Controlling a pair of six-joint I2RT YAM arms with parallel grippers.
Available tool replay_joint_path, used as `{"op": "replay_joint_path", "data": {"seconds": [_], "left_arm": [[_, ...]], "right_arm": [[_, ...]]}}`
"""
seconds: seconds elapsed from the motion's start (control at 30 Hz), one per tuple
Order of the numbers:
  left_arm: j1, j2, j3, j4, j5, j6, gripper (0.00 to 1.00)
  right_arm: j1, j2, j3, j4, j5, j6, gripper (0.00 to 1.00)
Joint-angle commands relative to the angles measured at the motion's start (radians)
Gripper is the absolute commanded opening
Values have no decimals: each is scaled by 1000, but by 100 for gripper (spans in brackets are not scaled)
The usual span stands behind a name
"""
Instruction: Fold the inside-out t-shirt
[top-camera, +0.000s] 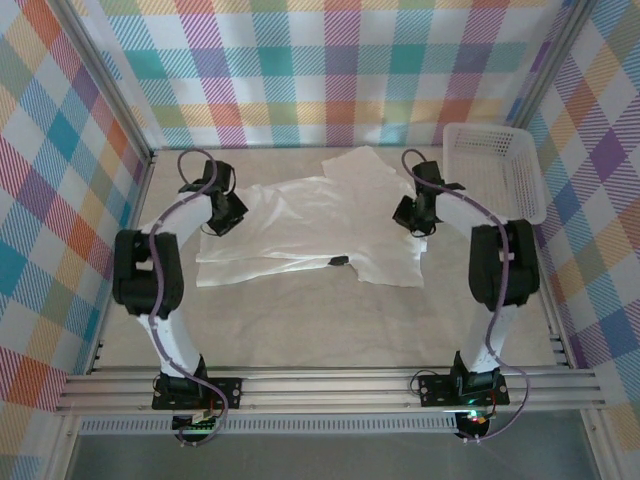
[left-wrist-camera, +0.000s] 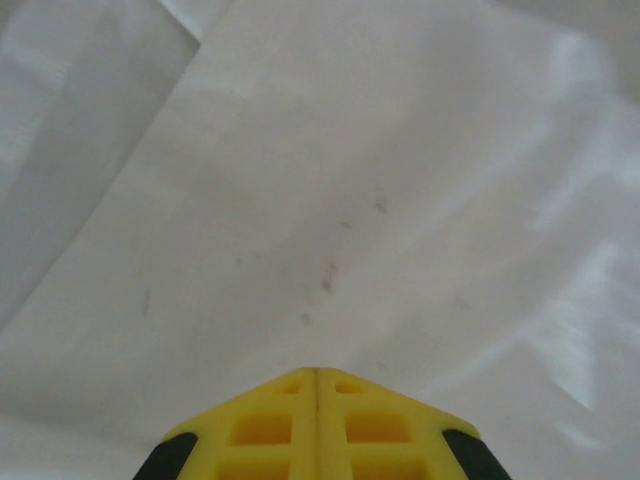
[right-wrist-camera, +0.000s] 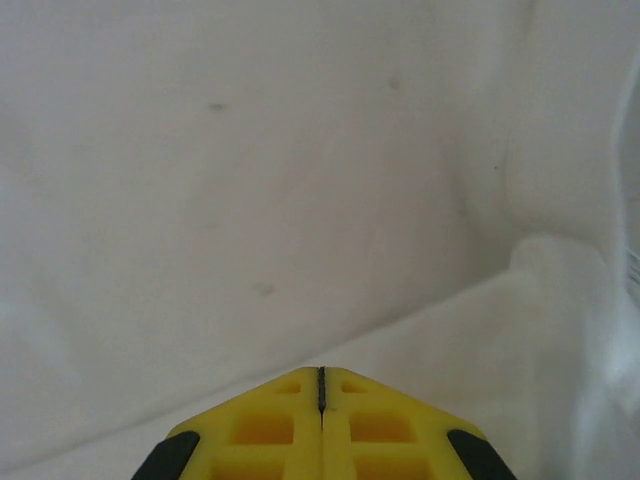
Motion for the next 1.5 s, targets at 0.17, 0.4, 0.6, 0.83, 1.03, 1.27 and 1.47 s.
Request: {"op": "replay_joint_path", "data": {"seconds": [0.17,0.4,0.6,0.83,1.03,1.27,1.47], "left_arm": [[26,89,-46,-39,-17,-25,0],[40,-137,-378,-46,-48,-57,0],[42,-474,-607,-44,-13,-62,0],[40,-584,-447,-97,19,143,54],[37,-676,-490,-26,116,169,65],[37,-710,-500,-16,116,151,67],[37,-687,-508,-30,96,129,67]], "right_arm": [[-6,32,-68,-16,-33,-23,5],[-3,-157,-351,-47,-41,21,6],[0,-419,-503,-68,-84,2,17],[-1,-740,-524,-386,104,80,40],[6,-850,-748,-485,66,234,41],[124,-718,-736,-450,115,243,49],[147,-608,-754,-284,12,244,27]]}}
